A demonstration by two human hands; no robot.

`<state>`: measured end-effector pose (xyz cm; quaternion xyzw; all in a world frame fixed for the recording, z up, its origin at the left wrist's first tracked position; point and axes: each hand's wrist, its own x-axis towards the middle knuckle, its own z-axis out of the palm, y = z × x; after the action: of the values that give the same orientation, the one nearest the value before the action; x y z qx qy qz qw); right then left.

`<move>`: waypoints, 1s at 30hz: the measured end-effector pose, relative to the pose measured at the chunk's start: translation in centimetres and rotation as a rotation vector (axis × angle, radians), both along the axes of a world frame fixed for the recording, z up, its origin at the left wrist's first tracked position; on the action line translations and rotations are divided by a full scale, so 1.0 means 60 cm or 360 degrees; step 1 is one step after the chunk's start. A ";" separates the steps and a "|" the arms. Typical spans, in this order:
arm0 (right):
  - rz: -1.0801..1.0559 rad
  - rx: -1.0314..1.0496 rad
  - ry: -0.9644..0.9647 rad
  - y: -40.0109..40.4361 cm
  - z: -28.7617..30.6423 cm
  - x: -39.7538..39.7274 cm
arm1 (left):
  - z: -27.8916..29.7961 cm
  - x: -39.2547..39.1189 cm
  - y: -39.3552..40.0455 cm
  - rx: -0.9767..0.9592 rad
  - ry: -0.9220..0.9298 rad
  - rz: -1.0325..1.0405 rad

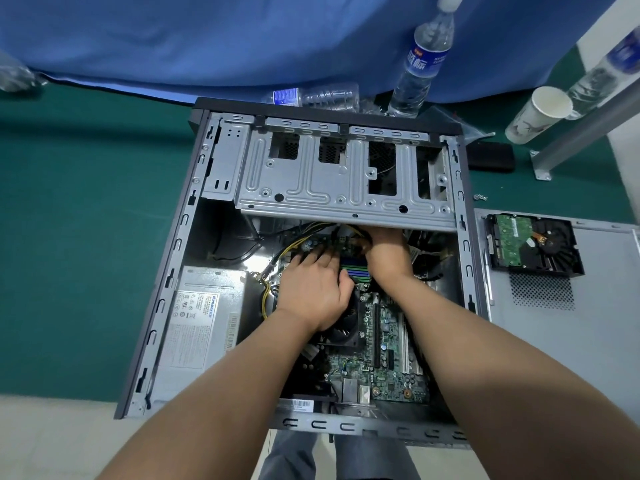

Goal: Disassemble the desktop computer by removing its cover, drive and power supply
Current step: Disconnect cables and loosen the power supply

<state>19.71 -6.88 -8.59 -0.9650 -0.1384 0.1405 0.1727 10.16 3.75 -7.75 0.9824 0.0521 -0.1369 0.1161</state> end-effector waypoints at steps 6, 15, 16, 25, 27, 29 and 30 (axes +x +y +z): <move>0.0007 0.0025 -0.0087 0.002 -0.002 -0.005 | -0.001 0.001 0.000 0.0002 -0.0004 -0.0002; 0.0046 -0.0030 -0.0066 0.005 0.000 -0.008 | -0.001 0.002 -0.001 0.0019 -0.0015 0.0007; 0.0048 -0.0044 -0.0078 0.006 0.000 -0.008 | -0.001 0.002 -0.001 0.0022 -0.0011 0.0008; 0.0048 -0.0005 -0.0036 0.001 -0.004 -0.001 | 0.001 0.000 -0.001 0.0003 -0.0003 -0.0006; 0.0095 -0.0041 -0.0079 0.003 -0.004 -0.004 | 0.001 0.001 -0.001 0.0008 0.0002 -0.0003; 0.0095 -0.0050 -0.0088 0.003 -0.005 -0.003 | 0.001 0.002 -0.001 0.0010 -0.0001 -0.0007; 0.0100 -0.0061 -0.0082 0.001 -0.006 -0.001 | 0.001 0.001 0.000 0.0012 0.0000 -0.0007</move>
<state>19.65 -6.80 -8.96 -0.9666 -0.1703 0.1235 0.1461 10.24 3.72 -7.71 0.9829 0.0506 -0.1368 0.1121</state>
